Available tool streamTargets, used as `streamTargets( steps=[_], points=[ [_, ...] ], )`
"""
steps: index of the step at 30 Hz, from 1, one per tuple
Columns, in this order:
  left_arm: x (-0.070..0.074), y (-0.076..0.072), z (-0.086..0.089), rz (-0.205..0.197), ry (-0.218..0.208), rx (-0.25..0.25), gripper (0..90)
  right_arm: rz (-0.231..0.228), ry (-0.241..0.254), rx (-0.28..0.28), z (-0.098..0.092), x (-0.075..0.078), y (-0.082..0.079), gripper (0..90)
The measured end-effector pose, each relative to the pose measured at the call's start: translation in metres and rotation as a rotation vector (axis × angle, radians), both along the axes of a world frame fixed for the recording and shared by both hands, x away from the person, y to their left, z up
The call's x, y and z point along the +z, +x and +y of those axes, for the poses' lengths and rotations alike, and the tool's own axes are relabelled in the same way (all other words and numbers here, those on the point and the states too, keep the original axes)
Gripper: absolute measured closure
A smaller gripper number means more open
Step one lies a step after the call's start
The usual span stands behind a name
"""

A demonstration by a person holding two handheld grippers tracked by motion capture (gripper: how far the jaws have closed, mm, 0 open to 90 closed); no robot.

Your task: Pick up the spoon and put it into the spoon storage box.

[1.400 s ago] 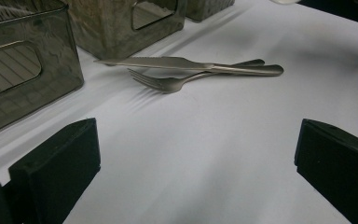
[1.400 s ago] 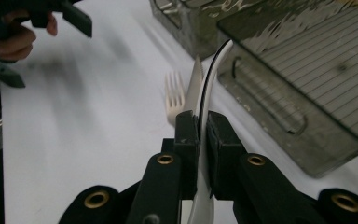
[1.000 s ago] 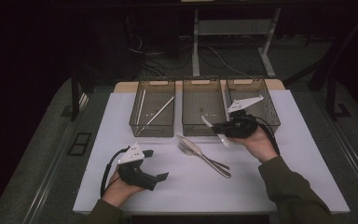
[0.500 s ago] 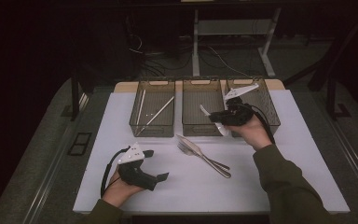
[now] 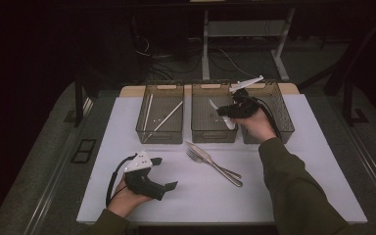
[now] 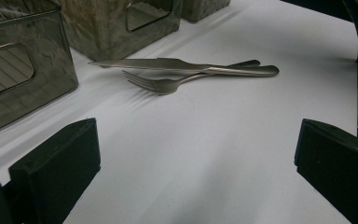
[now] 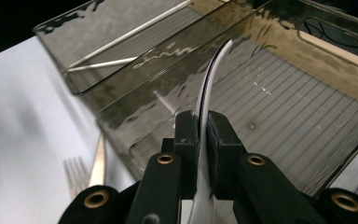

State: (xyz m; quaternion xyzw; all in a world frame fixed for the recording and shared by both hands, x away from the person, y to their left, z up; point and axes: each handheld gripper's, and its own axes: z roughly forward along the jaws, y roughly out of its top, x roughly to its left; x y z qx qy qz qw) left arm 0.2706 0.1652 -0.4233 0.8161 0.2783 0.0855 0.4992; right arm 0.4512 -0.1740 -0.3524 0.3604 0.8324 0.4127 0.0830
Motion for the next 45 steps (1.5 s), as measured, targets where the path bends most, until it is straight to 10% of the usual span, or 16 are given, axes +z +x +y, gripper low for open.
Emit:
streamTargets(
  steps=[27,45],
  points=[
    [0.001,-0.001,-0.001,0.0,-0.001,-0.01,0.0,0.103,-0.196,-0.02,0.034,-0.043,0.04,82.9],
    [0.001,-0.001,0.0,0.001,0.001,-0.011,0.0,0.109,-0.13,-0.008,0.028,-0.038,0.04,67.2]
  ],
)
